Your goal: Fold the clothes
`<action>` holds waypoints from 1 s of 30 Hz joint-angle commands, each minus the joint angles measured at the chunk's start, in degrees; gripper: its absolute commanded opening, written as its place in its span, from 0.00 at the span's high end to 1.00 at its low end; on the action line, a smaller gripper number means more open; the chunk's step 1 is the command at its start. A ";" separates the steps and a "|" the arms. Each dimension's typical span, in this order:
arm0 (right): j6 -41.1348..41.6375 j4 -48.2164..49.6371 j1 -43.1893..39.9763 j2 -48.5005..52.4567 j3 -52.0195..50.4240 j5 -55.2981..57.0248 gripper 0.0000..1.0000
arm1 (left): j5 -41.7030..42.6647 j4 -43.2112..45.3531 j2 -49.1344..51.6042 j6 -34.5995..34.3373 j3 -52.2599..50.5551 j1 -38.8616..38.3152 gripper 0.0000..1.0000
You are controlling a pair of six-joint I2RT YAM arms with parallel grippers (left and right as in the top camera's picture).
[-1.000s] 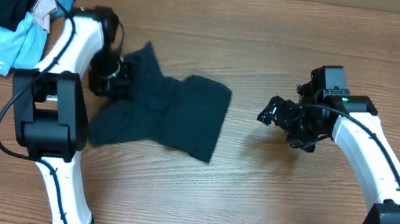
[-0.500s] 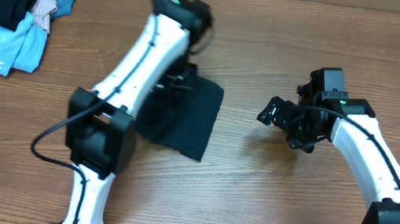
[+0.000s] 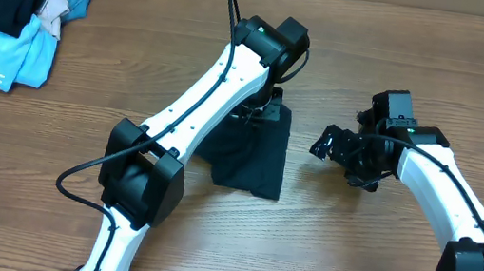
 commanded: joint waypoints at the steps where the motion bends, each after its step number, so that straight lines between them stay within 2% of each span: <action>1: 0.31 0.61 0.22 -0.20 -0.20 -0.24 0.00 | 3.76 1.75 0.35 -1.73 0.37 -1.09 0.93; 4: 0.31 0.79 0.22 -0.20 -0.20 -0.24 0.00 | 3.74 1.44 1.79 -1.68 0.37 -3.37 0.75; 9: 0.57 0.76 0.22 -0.20 -0.20 -0.15 0.00 | 3.74 1.73 5.20 -2.89 0.37 -6.56 0.79; 11: 1.51 0.68 -0.04 -0.20 -0.20 1.14 0.00 | 3.72 1.90 5.88 -3.04 0.37 -6.86 0.84; 12: 2.03 0.52 -1.03 -0.20 -0.20 2.97 0.00 | 3.54 2.25 5.86 -2.99 0.39 -6.86 0.81; 14: 2.03 0.48 -3.65 -0.22 0.24 3.02 0.00 | 3.52 2.34 5.86 -2.99 0.37 -6.86 0.59; 15: 2.03 -0.13 -5.97 -0.22 0.87 2.99 0.00 | 3.52 2.34 5.86 -2.99 0.37 -6.86 0.58; 20: -0.76 -4.94 -18.67 -0.22 4.15 2.05 0.00 | 4.00 5.64 5.88 -3.28 0.37 -8.41 0.41; 24: -2.91 -5.68 -20.85 -0.22 4.15 1.49 0.00 | 5.66 9.97 5.88 -4.15 0.37 -12.07 0.36; 27: -2.93 -5.62 -20.85 -0.22 4.15 1.49 0.00 | 5.92 12.94 5.88 -3.58 0.37 -15.67 0.27; 30: -2.62 -5.70 -22.32 -0.22 4.35 1.46 0.00 | 5.55 11.13 5.79 -2.05 2.54 -16.85 0.28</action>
